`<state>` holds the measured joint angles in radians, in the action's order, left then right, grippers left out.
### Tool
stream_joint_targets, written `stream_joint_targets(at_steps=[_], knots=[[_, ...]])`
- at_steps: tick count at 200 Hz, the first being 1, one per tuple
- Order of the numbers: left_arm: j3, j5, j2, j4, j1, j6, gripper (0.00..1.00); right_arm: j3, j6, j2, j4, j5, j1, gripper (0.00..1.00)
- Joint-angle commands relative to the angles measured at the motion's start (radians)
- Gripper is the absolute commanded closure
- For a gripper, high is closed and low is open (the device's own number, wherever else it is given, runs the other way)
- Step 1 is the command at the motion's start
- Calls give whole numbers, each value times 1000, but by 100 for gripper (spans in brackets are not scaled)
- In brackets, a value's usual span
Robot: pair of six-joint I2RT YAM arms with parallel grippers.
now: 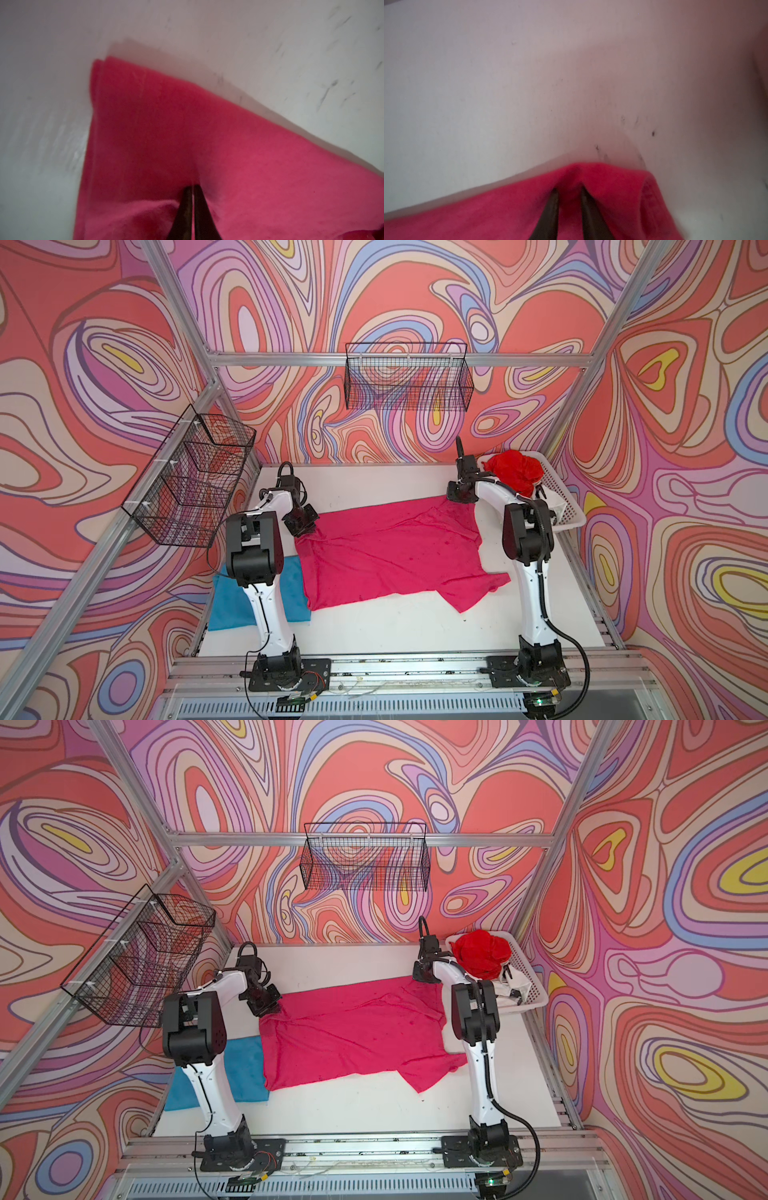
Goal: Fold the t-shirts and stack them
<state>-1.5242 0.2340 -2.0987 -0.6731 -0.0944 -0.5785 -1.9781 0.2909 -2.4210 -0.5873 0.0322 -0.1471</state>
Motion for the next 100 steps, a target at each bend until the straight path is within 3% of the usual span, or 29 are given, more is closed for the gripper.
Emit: stream_joint_targets(at_steps=[1, 51, 100], knots=[[-51, 9, -82, -41, 21, 12, 91, -31, -26, -103, -67, 44, 32, 78], [-169, 26, -164, -65, 55, 6, 91, -177, -79, -161, -120, 30, 57, 76], [-148, 7, -112, -57, 56, 7, 77, -127, -92, 1, -110, -85, 51, 68]])
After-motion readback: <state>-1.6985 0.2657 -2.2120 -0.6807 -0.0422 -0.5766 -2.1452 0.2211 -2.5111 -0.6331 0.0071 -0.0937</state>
